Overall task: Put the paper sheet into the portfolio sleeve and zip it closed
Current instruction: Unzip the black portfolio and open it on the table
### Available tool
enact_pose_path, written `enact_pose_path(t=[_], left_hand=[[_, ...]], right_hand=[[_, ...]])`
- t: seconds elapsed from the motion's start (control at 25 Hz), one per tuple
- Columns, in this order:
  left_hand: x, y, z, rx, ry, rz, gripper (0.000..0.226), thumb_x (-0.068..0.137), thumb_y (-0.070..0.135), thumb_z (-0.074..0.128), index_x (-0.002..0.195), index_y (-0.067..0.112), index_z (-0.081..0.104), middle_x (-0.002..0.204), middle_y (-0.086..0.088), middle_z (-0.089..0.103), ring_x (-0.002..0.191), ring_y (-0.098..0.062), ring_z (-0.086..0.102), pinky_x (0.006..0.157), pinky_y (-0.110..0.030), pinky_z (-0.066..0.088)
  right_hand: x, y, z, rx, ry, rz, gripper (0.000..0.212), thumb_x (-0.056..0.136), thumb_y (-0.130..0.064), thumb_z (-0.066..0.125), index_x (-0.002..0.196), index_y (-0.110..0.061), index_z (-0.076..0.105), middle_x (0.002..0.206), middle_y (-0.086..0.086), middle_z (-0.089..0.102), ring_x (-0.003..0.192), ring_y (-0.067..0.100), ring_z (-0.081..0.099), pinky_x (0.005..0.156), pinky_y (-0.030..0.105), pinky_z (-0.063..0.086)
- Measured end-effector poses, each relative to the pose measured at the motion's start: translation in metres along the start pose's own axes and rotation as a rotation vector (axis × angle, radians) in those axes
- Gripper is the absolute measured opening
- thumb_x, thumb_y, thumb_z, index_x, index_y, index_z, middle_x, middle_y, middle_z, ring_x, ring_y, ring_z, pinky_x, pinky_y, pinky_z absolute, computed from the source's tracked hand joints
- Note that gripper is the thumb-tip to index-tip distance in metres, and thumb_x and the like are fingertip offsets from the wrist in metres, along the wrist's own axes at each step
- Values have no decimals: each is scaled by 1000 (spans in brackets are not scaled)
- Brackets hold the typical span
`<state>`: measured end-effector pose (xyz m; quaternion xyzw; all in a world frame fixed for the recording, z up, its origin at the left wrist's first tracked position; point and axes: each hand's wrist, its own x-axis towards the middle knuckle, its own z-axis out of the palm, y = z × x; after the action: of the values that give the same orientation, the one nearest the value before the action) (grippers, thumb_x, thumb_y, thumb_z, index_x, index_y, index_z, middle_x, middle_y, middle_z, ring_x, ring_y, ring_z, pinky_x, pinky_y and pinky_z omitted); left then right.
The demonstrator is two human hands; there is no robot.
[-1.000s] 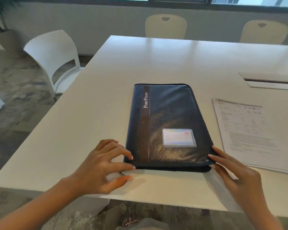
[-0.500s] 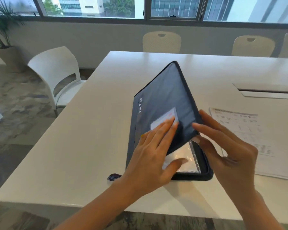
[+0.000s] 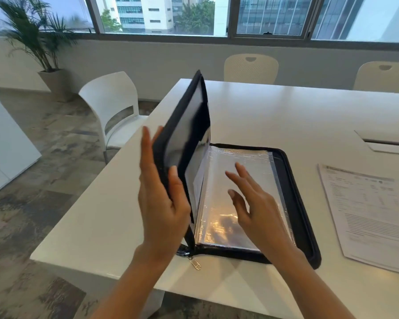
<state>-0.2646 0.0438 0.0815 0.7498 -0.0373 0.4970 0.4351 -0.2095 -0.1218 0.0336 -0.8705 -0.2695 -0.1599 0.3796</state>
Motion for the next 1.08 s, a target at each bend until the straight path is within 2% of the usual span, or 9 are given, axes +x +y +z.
enact_pose_path(t=[0.08,0.12,0.24,0.28,0.4,0.48,0.68,0.84,1.08], left_hand=[[2,-17,-14,36,79,-12,68,97,-1,46,152,13,8,150,34,20,136,-14,41,107,-22,40],[1,-27,-21,64,112,-32,68,97,0,46,153,11,8,151,31,19,138,-13,39,108,-22,37],[-4,-59,-46,139,168,-213,68,99,17,46,153,27,7,159,0,22,140,-32,35,110,-49,38],[-7,-68,-52,168,185,-269,66,99,20,46,153,30,9,159,-4,23,141,-29,34,110,-45,38],[-19,-89,-67,255,238,-443,63,100,20,48,152,30,14,156,-3,26,137,-17,36,103,-16,38],[-29,-102,-75,330,229,-542,61,100,22,48,151,25,17,153,-7,28,133,-18,36,97,-11,34],[-44,-128,-96,681,34,-710,51,97,23,49,144,13,33,138,-21,31,118,-43,41,97,-60,41],[-51,-133,-94,998,-201,-552,45,96,19,49,138,2,46,144,-25,34,131,-43,32,101,-64,27],[-52,-134,-76,978,-420,-491,59,101,44,22,151,13,24,159,-9,24,148,-22,14,114,-58,2]], right_hand=[[-5,28,11,-133,-124,121,47,98,-28,53,143,-24,43,159,-3,23,140,19,39,106,37,45],[-7,39,15,-175,-174,159,47,99,-29,51,145,-22,42,160,-1,20,146,19,25,111,41,40],[-13,65,25,-275,-240,222,50,100,-33,45,147,-19,37,162,3,17,149,18,11,119,39,23],[-15,72,26,-302,-248,231,51,101,-35,43,148,-19,35,162,4,17,149,19,10,118,36,18],[-18,82,31,-356,-273,228,52,102,-38,35,150,-18,31,162,6,17,150,20,8,117,32,8],[-20,85,34,-386,-279,218,53,102,-41,30,151,-19,29,162,6,17,150,19,7,117,32,5],[-22,88,39,-399,-269,218,54,102,-44,27,150,-20,30,161,4,20,149,17,9,118,31,3],[-23,87,39,-399,-265,207,57,100,-46,23,149,-19,33,160,5,23,149,19,12,118,32,6],[-23,86,37,-396,-259,212,62,97,-49,20,148,-19,36,159,5,26,148,19,16,119,33,8]])
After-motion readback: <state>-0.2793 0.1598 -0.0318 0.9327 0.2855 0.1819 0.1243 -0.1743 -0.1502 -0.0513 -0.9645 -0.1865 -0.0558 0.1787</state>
